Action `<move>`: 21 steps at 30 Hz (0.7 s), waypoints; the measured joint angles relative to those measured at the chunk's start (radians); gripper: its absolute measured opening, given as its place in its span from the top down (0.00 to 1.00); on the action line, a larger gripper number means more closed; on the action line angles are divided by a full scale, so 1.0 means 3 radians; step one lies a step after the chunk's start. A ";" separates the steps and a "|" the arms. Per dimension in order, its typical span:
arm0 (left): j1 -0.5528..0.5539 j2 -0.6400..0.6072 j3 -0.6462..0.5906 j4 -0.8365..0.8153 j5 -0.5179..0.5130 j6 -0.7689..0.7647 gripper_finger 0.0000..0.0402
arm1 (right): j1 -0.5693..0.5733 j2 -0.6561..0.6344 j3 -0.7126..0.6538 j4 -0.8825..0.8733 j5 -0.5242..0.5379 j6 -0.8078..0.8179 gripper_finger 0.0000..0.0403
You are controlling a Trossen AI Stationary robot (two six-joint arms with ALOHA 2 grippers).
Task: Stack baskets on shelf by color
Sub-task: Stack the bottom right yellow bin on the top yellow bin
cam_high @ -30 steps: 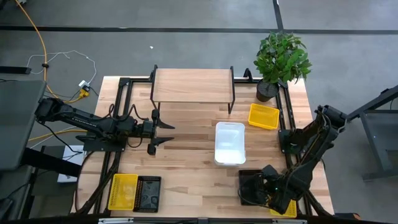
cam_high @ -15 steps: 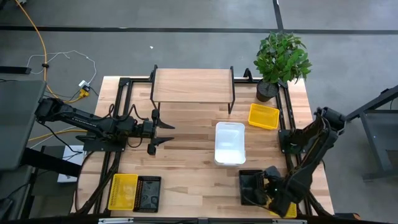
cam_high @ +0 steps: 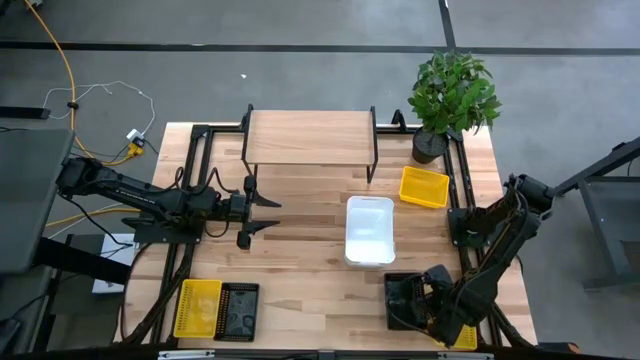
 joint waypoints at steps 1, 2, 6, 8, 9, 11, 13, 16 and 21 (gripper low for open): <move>0.0000 0.0000 0.0000 0.0001 0.0000 0.0000 0.52 | -0.0001 0.0001 0.0000 -0.0013 -0.0013 0.0005 0.71; 0.0000 0.0000 0.0000 0.0001 0.0000 0.0000 0.52 | -0.0001 0.0000 0.0000 -0.0023 -0.0015 0.0016 0.70; 0.0000 0.0000 0.0001 0.0000 0.0000 -0.0001 0.52 | -0.0022 0.0067 0.0000 -0.0017 -0.0046 0.0019 0.66; 0.0000 0.0000 0.0001 0.0001 -0.0001 0.0000 0.52 | -0.0045 0.0117 0.0000 -0.0016 -0.0123 0.0019 0.65; 0.0001 0.0000 0.0000 0.0000 -0.0001 -0.0001 0.52 | -0.0049 0.0143 0.0000 -0.0017 -0.0179 0.0023 0.65; 0.0000 0.0000 0.0000 0.0000 -0.0001 -0.0001 0.52 | -0.0050 0.0185 0.0000 -0.0016 -0.0227 0.0026 0.65; 0.0000 0.0000 0.0000 0.0001 -0.0001 0.0000 0.52 | -0.0047 0.0217 0.0000 -0.0017 -0.0222 0.0049 0.65; 0.0000 0.0000 0.0000 0.0001 0.0000 0.0000 0.52 | -0.0047 0.0275 0.0000 0.0015 -0.0198 0.0052 0.65; 0.0001 0.0000 0.0000 0.0001 0.0000 0.0000 0.52 | -0.0051 0.0349 0.0000 0.0063 -0.0213 0.0076 0.66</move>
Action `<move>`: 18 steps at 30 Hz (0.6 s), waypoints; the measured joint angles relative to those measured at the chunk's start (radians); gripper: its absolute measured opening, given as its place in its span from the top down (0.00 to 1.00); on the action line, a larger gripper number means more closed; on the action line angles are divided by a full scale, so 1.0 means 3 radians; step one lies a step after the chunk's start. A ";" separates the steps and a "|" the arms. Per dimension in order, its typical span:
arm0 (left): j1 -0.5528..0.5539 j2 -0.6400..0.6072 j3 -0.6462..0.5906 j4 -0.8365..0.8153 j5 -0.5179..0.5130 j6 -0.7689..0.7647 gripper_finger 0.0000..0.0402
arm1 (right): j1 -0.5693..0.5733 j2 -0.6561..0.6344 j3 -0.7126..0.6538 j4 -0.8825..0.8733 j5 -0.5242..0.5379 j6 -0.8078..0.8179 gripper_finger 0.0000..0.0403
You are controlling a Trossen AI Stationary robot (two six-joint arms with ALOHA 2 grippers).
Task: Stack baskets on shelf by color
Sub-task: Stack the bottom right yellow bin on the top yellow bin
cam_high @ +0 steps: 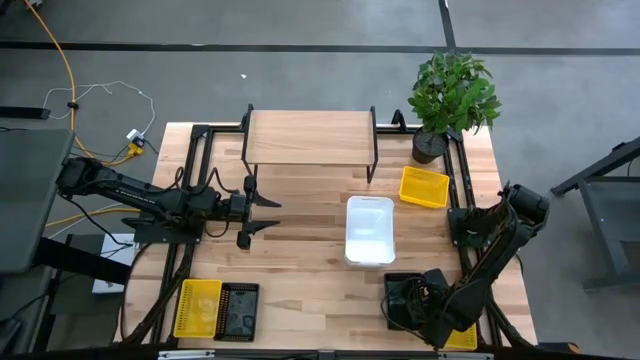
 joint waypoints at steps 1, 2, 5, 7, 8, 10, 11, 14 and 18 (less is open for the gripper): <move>-0.0001 0.0000 0.0000 0.0000 0.0000 0.0000 0.52 | 0.0000 0.0001 0.0000 0.0000 -0.0010 0.0009 0.66; 0.0000 0.0000 0.0000 0.0000 -0.0001 0.0000 0.52 | 0.0000 0.0001 0.0000 0.0002 -0.0015 0.0016 0.67; -0.0001 0.0000 0.0000 0.0000 0.0000 0.0000 0.52 | 0.0000 0.0001 0.0000 0.0008 -0.0026 0.0034 0.72; 0.0000 0.0000 0.0000 0.0001 0.0000 0.0000 0.52 | 0.0000 0.0001 0.0000 0.0009 -0.0067 0.0060 0.79; 0.0000 0.0000 0.0000 0.0001 0.0000 0.0000 0.52 | 0.0000 0.0001 0.0000 0.0009 -0.0066 0.0070 0.83; -0.0001 0.0000 0.0000 0.0001 0.0000 0.0000 0.52 | 0.0000 0.0001 0.0004 0.0008 -0.0069 0.0081 0.93; 0.0000 0.0000 0.0000 0.0001 -0.0001 0.0000 0.52 | 0.0000 0.0001 0.0008 0.0013 -0.0065 0.0078 0.96; -0.0001 0.0000 0.0000 0.0001 0.0000 0.0000 0.52 | -0.0002 -0.0001 0.0010 0.0041 -0.0066 0.0087 0.96; 0.0000 0.0000 0.0000 0.0001 -0.0001 0.0000 0.52 | -0.0001 -0.0050 0.0010 0.0051 -0.0066 0.0070 0.98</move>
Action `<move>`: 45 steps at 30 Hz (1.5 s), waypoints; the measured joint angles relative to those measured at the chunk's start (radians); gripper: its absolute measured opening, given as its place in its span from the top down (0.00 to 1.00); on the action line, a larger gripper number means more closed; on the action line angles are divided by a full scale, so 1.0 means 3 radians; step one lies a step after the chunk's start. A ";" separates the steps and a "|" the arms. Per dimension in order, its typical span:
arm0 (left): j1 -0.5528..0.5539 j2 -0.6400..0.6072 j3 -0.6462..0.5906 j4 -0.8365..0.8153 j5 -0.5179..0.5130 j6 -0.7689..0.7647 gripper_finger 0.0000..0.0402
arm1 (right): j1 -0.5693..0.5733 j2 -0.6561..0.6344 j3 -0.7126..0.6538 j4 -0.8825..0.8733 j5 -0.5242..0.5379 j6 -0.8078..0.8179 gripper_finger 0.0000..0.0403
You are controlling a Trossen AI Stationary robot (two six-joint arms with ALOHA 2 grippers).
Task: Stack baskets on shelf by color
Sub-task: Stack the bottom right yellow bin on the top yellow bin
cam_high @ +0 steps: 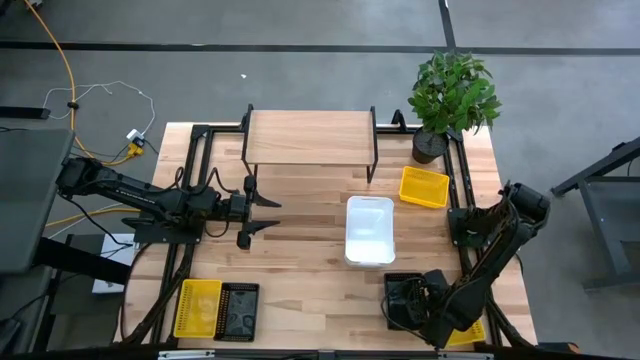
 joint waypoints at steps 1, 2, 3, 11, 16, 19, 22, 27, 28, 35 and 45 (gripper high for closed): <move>0.0000 0.0000 0.0000 0.0000 0.0000 0.0000 0.52 | 0.0000 -0.0028 0.0001 0.0000 0.0000 -0.0009 0.99; 0.0000 0.0000 0.0000 0.0000 0.0000 0.0000 0.52 | 0.0001 -0.0058 0.0001 -0.0002 0.0002 -0.0008 0.99; 0.0000 0.0000 0.0001 0.0001 -0.0001 0.0000 0.52 | 0.0001 -0.0089 0.0001 -0.0006 0.0006 -0.0008 0.99; 0.0000 0.0000 0.0000 0.0001 0.0001 0.0000 0.52 | 0.0003 -0.0413 0.0001 0.0046 0.0169 -0.0240 1.00; 0.0000 0.0000 0.0000 0.0001 0.0000 0.0000 0.52 | 0.0001 -0.0672 0.0001 0.0069 0.0552 -0.0451 1.00; -0.0001 0.0000 0.0000 0.0001 0.0000 0.0000 0.52 | 0.0001 -0.0829 0.0001 0.0041 0.0784 -0.0635 1.00; -0.0001 0.0000 0.0000 0.0002 -0.0001 0.0000 0.52 | 0.0001 -0.0976 0.0001 -0.0037 0.0983 -0.0793 1.00; 0.0000 0.0000 0.0000 0.0003 -0.0001 0.0000 0.52 | 0.0001 -0.1185 0.0001 -0.0315 0.1357 -0.0985 1.00; -0.0001 0.0000 0.0000 0.0003 -0.0001 0.0000 0.52 | 0.0001 -0.1222 0.0001 -0.0349 0.1503 -0.1082 1.00; -0.0001 0.0000 0.0000 0.0005 0.0009 -0.0001 0.52 | 0.0001 -0.1535 0.0001 -0.0381 0.2825 -0.2113 1.00; -0.0001 0.0000 0.0000 0.0046 0.0007 0.0073 0.52 | -0.0503 -0.2025 0.0003 -0.0383 0.4102 -0.4378 1.00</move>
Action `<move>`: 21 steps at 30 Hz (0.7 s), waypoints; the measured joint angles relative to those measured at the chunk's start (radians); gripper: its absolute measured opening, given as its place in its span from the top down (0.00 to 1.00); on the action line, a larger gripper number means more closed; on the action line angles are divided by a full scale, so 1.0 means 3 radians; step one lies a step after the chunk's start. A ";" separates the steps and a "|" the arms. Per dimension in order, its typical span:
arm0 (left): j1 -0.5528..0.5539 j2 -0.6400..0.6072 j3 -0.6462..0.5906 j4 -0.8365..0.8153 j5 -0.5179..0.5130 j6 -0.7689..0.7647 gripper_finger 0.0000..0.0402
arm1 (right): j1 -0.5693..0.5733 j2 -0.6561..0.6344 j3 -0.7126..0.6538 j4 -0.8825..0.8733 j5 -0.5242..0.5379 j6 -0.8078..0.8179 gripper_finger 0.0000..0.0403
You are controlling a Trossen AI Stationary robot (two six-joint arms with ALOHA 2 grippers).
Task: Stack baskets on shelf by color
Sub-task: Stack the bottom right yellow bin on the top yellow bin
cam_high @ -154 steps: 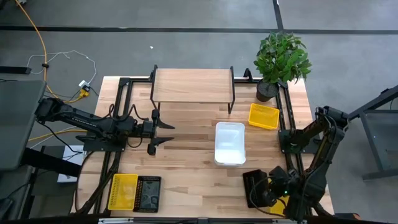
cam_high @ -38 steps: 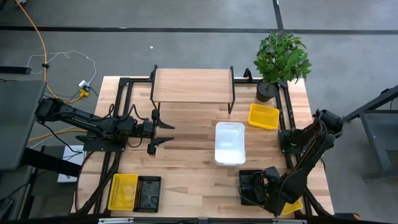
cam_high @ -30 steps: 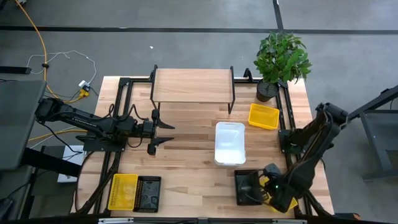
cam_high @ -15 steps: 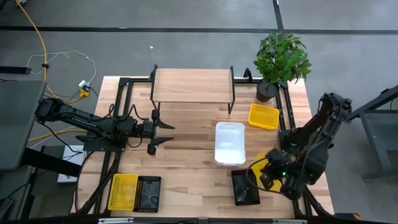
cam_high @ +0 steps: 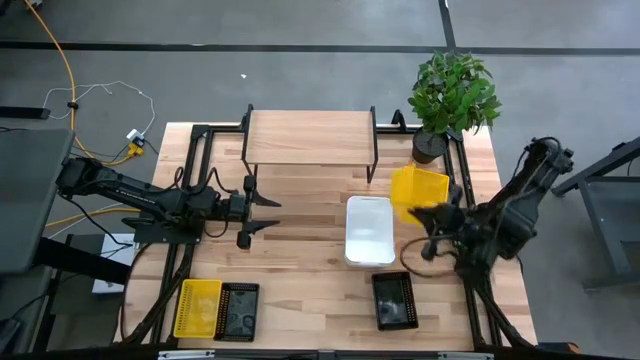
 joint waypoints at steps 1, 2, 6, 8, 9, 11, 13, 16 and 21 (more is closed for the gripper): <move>0.0000 0.0000 0.0000 0.0010 0.0000 0.0087 0.52 | -0.0125 -0.0036 0.0000 -0.0001 -0.0030 -0.0278 1.00; 0.0000 0.0000 0.0001 0.0026 0.0000 0.0188 0.52 | -0.0263 -0.0072 0.0000 -0.0001 -0.0095 -0.0524 1.00; 0.0000 0.0000 0.0000 0.0066 -0.0002 0.0419 0.52 | -0.0917 -0.0150 0.0000 -0.0039 -0.0791 -0.1473 1.00; 0.0000 0.0000 0.0000 0.0066 -0.0002 0.0497 0.52 | -0.1257 -0.0150 0.0000 -0.0145 -0.1283 -0.1870 1.00; 0.0000 0.0000 0.0000 0.0067 -0.0002 0.0535 0.52 | -0.1420 -0.0142 0.0000 -0.0221 -0.1519 -0.2022 1.00; 0.0000 0.0000 0.0000 0.0076 -0.0004 0.0595 0.52 | -0.1740 -0.0103 0.0000 -0.0412 -0.1850 -0.2233 1.00; 0.0000 0.0000 0.0000 0.0129 -0.0004 0.0650 0.52 | -0.2025 -0.0060 0.0000 -0.0627 -0.2024 -0.2349 1.00; 0.0000 0.0000 0.0001 0.0160 -0.0004 0.0644 0.52 | -0.2385 0.0000 0.0000 -0.0803 -0.2167 -0.2370 1.00; 0.0001 0.0000 0.0000 0.0159 -0.0001 0.0623 0.52 | -0.2789 0.0090 -0.0001 -0.0812 -0.2465 -0.2222 1.00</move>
